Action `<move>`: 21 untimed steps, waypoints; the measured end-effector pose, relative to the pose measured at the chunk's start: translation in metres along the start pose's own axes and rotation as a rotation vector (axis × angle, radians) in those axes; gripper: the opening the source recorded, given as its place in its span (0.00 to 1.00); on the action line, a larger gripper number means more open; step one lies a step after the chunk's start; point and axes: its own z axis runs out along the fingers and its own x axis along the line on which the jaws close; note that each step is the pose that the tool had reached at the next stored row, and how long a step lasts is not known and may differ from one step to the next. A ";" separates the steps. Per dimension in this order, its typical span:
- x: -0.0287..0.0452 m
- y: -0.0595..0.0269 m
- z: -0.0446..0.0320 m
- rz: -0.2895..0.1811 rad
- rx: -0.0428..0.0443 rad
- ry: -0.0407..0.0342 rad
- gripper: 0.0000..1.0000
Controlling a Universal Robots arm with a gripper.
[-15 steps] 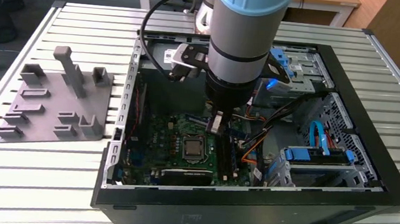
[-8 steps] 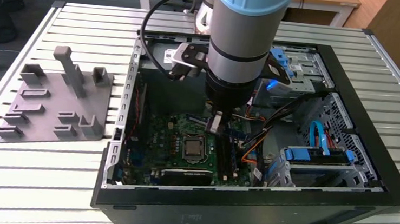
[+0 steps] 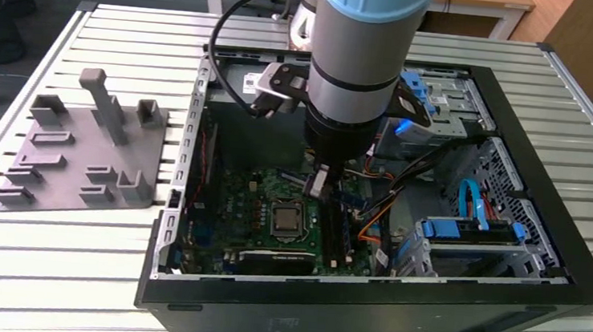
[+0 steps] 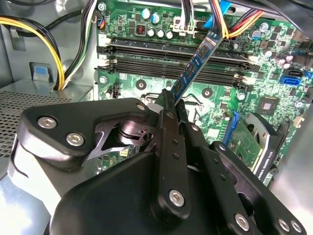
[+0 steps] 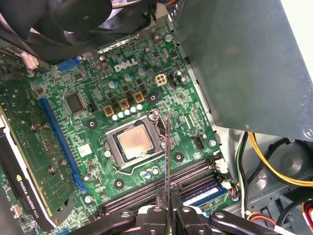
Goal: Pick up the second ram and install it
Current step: 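Insert the second ram into the second slot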
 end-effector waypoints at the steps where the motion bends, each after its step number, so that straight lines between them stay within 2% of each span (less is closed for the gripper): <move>1: 0.0000 0.0000 0.0000 0.003 0.0004 0.0003 0.14; 21: 0.0000 0.0000 0.0001 0.073 0.0075 0.0062 0.14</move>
